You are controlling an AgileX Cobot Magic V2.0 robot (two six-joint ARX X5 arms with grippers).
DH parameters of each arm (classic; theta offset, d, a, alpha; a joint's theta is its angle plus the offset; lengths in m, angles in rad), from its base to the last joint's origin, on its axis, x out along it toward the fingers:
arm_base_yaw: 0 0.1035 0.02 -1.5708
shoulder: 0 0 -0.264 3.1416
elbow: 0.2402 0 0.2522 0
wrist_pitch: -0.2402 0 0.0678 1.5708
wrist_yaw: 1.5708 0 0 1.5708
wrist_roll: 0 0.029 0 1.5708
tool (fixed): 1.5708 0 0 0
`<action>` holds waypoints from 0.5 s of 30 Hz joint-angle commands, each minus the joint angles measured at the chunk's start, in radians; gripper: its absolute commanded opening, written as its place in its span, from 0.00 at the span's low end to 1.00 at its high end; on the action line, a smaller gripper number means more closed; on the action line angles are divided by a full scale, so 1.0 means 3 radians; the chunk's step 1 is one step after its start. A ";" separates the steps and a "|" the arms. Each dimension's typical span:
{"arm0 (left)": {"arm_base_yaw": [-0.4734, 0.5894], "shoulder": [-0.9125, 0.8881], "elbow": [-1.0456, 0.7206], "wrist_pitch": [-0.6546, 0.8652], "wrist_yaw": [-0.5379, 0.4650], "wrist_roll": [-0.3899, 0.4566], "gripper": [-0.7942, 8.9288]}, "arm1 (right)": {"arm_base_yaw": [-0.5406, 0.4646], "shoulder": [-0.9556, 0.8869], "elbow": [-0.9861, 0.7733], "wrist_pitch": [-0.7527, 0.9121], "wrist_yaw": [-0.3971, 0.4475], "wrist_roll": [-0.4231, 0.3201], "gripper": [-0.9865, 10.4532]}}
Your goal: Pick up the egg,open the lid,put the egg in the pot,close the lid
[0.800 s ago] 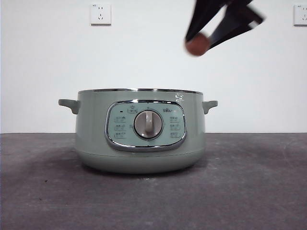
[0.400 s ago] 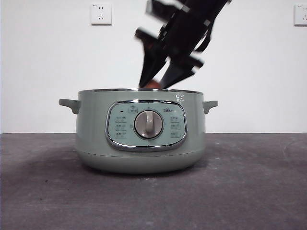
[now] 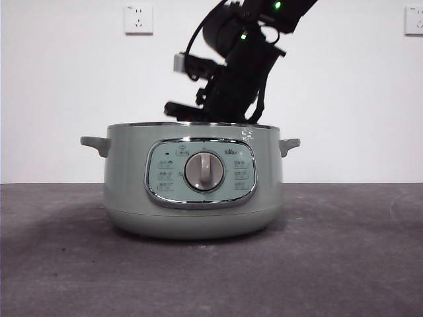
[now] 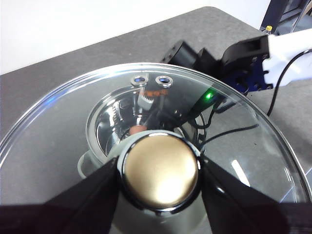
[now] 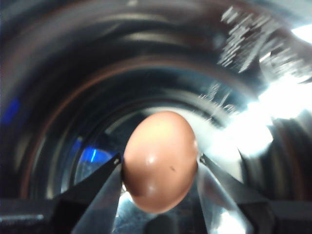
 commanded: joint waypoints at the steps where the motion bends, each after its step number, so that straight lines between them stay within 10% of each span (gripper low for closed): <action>1: 0.0001 -0.0043 0.0023 0.0142 0.0020 -0.0022 0.07 | 0.0020 0.0079 0.0009 -0.0013 0.0019 -0.0038 0.07; 8: 0.0001 -0.0043 0.0023 0.0139 0.0019 -0.0020 0.07 | 0.0027 0.0112 0.0009 -0.0100 0.0013 -0.0037 0.08; 15: 0.0001 -0.0041 0.0023 0.0135 0.0019 -0.0019 0.07 | 0.0038 0.0093 0.0010 -0.0071 0.0023 0.0006 0.49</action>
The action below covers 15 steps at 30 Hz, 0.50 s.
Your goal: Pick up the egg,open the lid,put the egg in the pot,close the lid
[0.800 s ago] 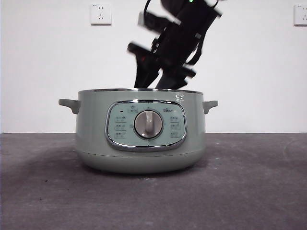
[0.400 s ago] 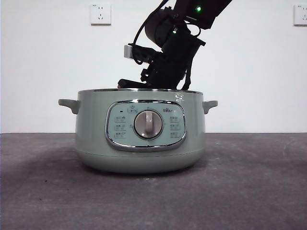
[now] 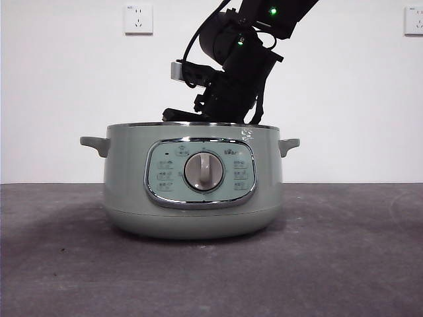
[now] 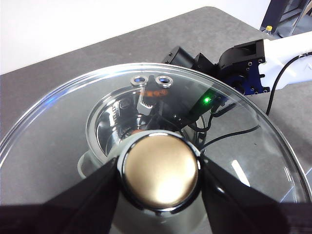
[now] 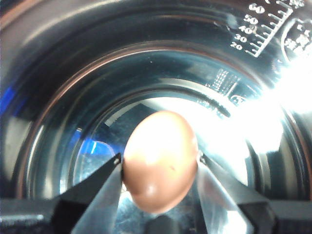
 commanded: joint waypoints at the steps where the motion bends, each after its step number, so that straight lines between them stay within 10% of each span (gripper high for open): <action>1: 0.0001 -0.0042 0.0023 0.0137 0.0020 -0.0019 0.07 | 0.0018 0.0043 -0.0001 0.0009 0.0018 0.0027 0.50; 15: 0.0001 0.0005 0.0023 0.0280 0.0020 -0.0019 0.07 | -0.0102 -0.0909 0.0006 -0.0370 0.0425 0.0240 0.50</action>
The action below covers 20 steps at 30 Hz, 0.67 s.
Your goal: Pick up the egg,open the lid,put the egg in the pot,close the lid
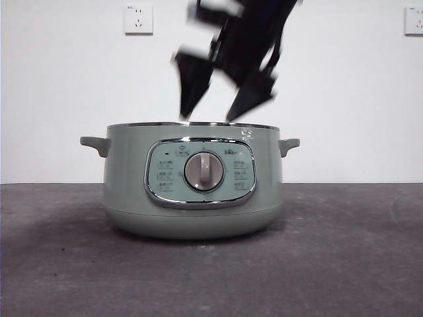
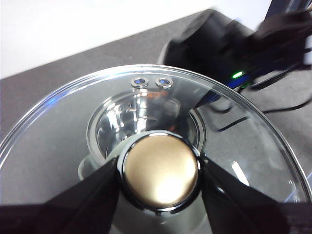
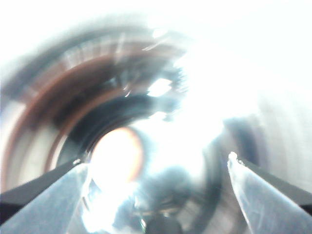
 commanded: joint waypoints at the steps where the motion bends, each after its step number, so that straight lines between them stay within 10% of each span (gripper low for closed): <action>1: 0.0001 0.0008 0.0023 0.0217 0.0020 -0.0019 0.07 | -0.0061 -0.0322 0.0006 -0.0195 0.0212 0.0120 0.50; 20: -0.0027 0.1207 0.0023 0.0746 0.0114 0.0192 0.07 | -0.0359 -0.2581 0.0005 -0.0725 0.0375 0.0229 0.50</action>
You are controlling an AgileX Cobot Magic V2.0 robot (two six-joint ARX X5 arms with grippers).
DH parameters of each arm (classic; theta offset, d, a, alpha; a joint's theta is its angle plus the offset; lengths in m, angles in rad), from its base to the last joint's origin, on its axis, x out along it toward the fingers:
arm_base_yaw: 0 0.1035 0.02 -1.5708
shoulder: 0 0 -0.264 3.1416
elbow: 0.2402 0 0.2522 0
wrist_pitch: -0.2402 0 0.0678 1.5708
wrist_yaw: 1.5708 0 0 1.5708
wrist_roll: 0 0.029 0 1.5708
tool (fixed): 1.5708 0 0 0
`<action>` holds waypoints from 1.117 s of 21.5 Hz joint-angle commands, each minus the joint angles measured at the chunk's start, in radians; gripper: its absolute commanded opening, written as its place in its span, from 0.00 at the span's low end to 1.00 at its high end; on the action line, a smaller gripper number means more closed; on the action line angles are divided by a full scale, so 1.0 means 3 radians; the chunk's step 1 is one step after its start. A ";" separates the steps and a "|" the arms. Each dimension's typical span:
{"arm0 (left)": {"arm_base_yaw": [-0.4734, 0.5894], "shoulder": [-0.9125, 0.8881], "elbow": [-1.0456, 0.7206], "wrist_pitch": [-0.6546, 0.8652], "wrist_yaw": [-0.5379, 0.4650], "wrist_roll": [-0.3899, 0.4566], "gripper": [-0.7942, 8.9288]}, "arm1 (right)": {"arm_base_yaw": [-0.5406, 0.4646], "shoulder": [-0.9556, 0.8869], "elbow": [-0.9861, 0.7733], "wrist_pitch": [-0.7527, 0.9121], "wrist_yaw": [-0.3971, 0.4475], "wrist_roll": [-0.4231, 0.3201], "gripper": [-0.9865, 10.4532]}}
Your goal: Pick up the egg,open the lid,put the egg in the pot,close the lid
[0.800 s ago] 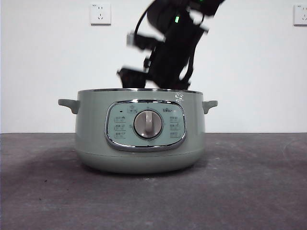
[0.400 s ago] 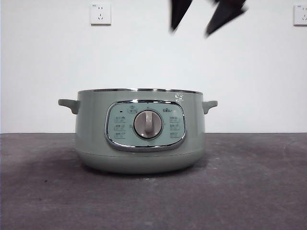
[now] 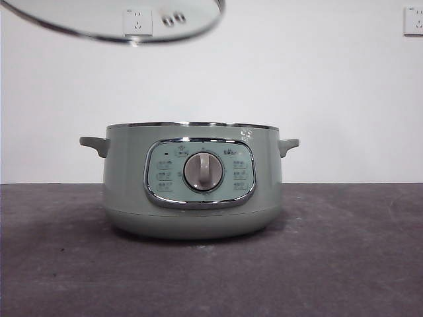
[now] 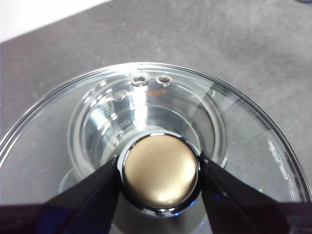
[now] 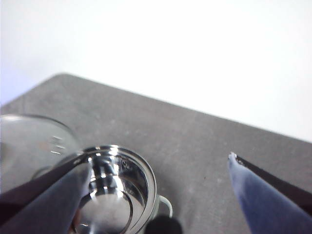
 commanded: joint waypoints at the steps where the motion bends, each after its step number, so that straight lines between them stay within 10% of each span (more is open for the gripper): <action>1: -0.0036 0.0237 0.0023 0.0357 0.0106 0.0048 0.07 | 0.0001 -0.0237 -0.0003 -0.0095 -0.0005 0.0043 0.50; 24: -0.0099 0.1469 0.0022 0.1272 -0.0018 0.0048 0.07 | 0.0005 -0.0603 -0.0004 -0.0980 -0.0210 0.0042 0.50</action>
